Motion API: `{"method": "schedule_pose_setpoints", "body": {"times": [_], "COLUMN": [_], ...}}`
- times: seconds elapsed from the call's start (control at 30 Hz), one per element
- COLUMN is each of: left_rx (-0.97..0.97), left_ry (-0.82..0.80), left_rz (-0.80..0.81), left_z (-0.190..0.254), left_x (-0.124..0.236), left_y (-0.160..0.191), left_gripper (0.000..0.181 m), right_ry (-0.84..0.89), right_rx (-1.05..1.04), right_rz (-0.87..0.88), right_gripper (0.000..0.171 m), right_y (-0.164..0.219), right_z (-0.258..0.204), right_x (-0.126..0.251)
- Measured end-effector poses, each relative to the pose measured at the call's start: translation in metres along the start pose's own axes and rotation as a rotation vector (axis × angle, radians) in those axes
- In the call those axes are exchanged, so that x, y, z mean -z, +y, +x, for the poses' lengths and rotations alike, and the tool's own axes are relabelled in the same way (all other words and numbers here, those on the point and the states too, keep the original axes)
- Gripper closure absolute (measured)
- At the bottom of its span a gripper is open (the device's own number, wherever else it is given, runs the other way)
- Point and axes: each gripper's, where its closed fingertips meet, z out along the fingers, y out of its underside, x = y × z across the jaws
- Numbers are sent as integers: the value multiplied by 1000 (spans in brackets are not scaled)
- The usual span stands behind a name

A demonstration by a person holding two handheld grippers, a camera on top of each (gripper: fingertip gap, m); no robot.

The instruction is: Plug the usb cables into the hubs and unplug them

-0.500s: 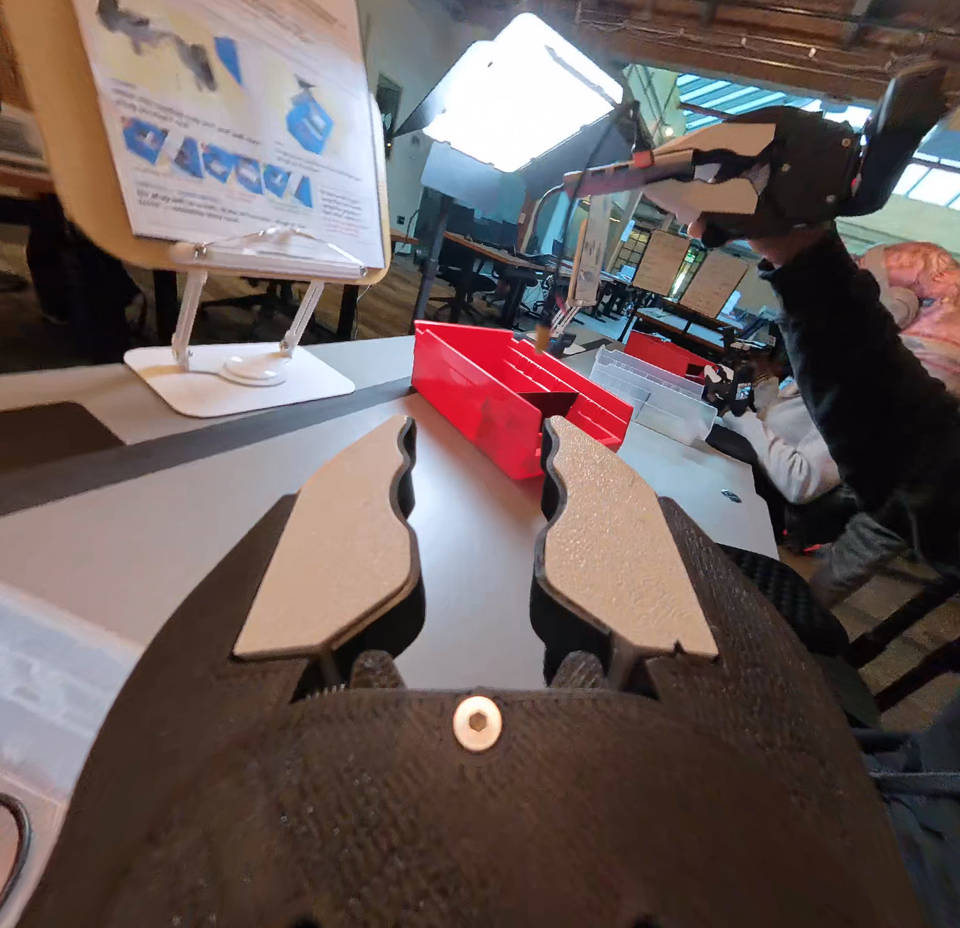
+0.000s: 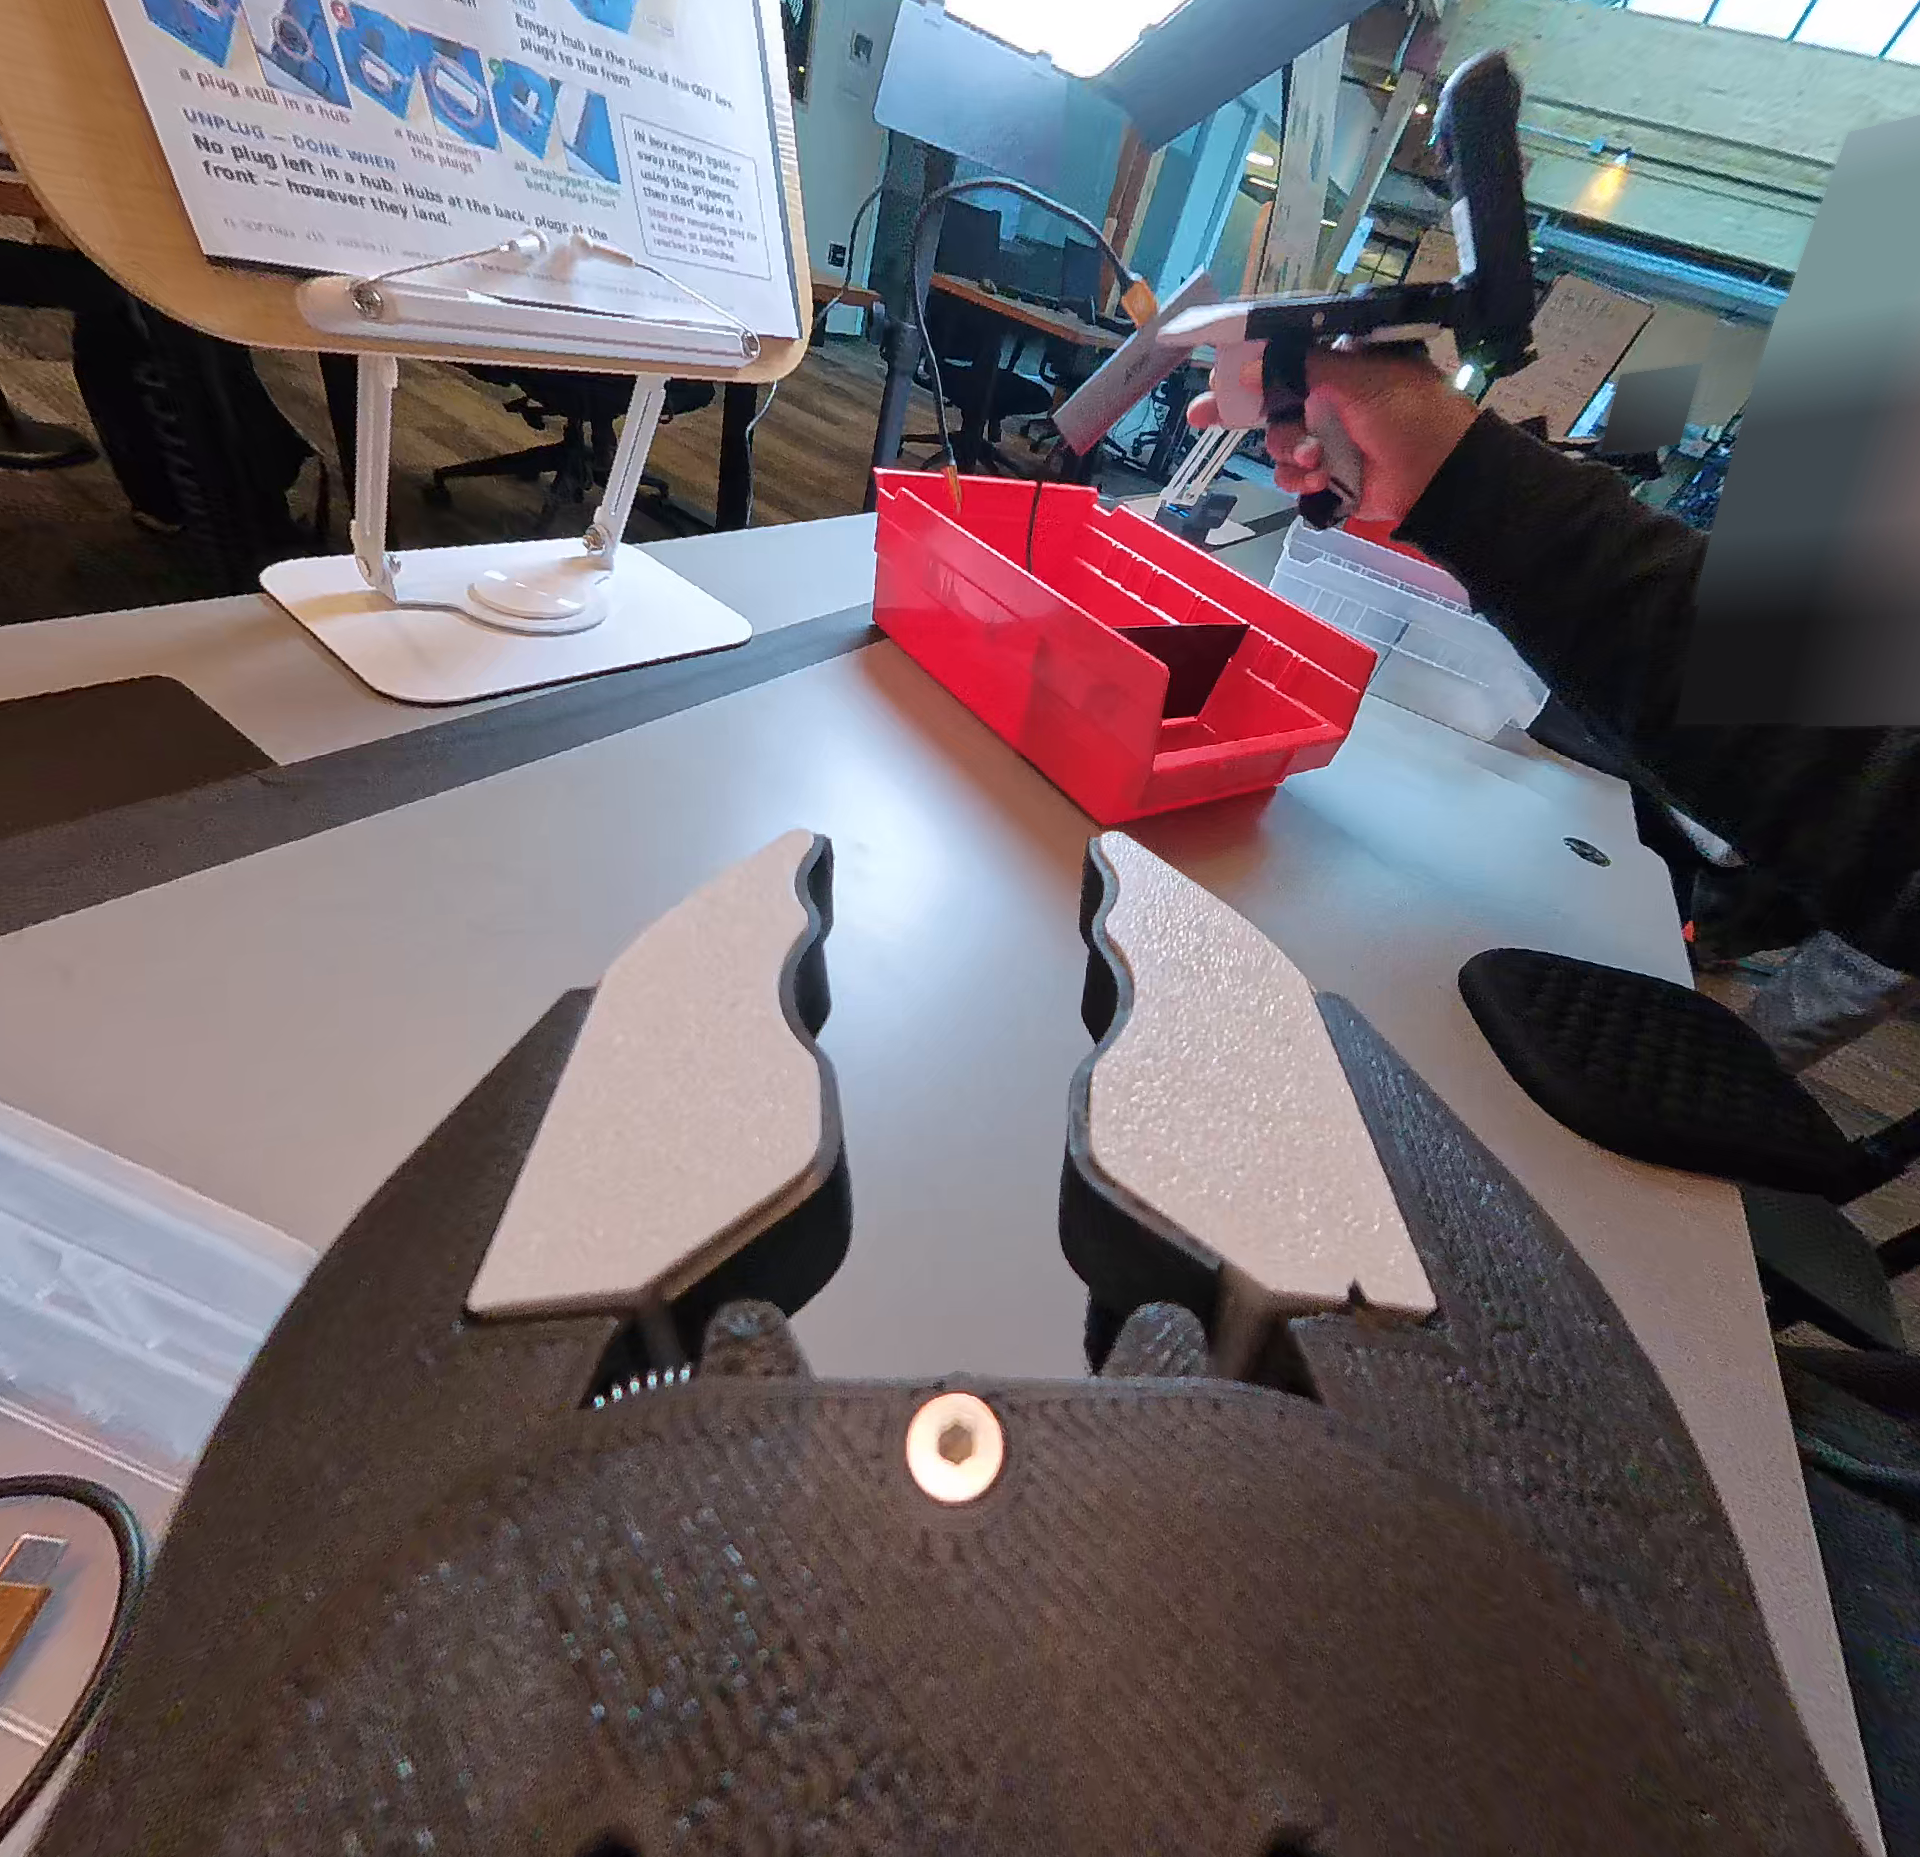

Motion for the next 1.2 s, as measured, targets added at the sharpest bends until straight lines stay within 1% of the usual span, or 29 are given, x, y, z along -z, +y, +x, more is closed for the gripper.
{"method": "schedule_pose_setpoints", "body": {"times": [0.07,0.17,0.23,0.3,0.37,0.4,0.43,0.53,0.57,0.6,0.67,0.77,0.87,0.93,1.0,1.03,1.1,1.2], "left_rx": [0,1,11,23,23,18,16,29,35,39,38,30,17,-10,-48,-68,-94,-113], "left_ry": [-2,-1,4,9,-3,-7,-11,-21,-27,-33,-56,-92,-142,-203,-292,-346,-459,-615], "left_rz": [-9,-16,-20,-31,-49,-54,-55,-45,-40,-35,-29,-13,-13,-12,-10,-13,-45,-172], "left_z": [-1,-2,-3,-3,-4,-4,-4,-7,-9,-11,-17,-28,-41,-55,-74,-86,-114,-161], "left_x": [0,-1,-3,-6,-8,-8,-7,-3,0,2,8,20,33,46,64,74,94,117], "left_y": [1,3,4,7,11,12,13,11,11,10,7,0,-10,-19,-32,-40,-53,-64], "left_gripper": [136,137,137,137,136,135,135,135,135,134,134,134,134,134,134,134,135,135], "right_ry": [-27,-83,-31,47,109,120,110,2,-22,-32,-7,14,-34,-104,-204,-256,-345,-451], "right_rx": [-5,112,291,511,664,692,682,522,484,459,443,423,343,258,155,109,48,8], "right_rz": [-135,-386,-582,-749,-805,-790,-763,-724,-711,-684,-589,-387,-122,53,184,230,260,226], "right_gripper": [154,154,154,154,152,147,136,105,98,94,93,94,101,106,108,111,111,115], "right_y": [36,86,115,134,133,126,118,94,84,73,44,1,-35,-46,-41,-32,0,62], "right_z": [11,15,26,40,48,49,46,36,35,36,41,38,11,-20,-58,-80,-123,-186], "right_x": [-1,10,18,21,16,10,4,-2,-1,0,4,18,44,69,95,107,124,135]}}
